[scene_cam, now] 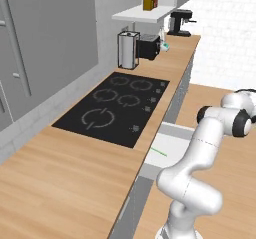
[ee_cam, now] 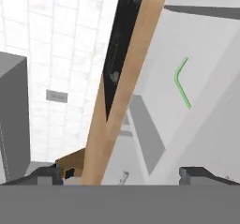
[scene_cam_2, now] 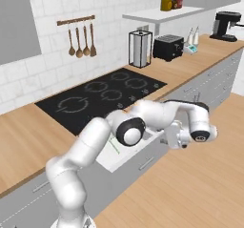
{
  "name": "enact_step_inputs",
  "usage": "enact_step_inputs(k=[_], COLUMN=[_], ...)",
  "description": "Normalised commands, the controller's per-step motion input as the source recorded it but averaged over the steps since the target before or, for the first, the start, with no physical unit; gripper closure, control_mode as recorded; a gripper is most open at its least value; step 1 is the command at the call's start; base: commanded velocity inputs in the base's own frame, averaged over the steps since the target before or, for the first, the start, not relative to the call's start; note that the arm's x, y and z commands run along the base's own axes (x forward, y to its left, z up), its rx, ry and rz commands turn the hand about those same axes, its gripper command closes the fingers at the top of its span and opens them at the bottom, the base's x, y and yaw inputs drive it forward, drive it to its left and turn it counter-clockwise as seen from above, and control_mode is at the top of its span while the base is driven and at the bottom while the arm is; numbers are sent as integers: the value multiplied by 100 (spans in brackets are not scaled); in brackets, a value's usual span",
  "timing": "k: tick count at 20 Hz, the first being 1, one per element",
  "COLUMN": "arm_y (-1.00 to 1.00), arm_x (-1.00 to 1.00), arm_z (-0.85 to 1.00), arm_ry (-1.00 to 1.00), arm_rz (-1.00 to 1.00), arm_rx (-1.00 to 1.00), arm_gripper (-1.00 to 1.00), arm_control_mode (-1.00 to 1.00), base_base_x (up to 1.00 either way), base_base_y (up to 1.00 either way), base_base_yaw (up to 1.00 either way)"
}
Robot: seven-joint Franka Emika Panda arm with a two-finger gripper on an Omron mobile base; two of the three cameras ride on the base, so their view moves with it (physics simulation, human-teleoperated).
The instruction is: Take a straw from the drawer in front and place it inside the glass cup on the dining counter.
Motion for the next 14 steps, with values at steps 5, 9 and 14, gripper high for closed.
enact_step_inputs(k=[5,9,14], arm_y=[80,80,65], arm_x=[-24,-26,-27], arm_z=[53,18,17], arm_ry=[-5,-10,-12], arm_rz=[6,10,14], arm_rx=[-36,-34,-25], arm_gripper=[-100,-100,-100], arm_control_mode=[-100,-100,-100], base_base_x=[0,0,0], base_base_y=[0,0,0], base_base_yaw=[0,0,0])
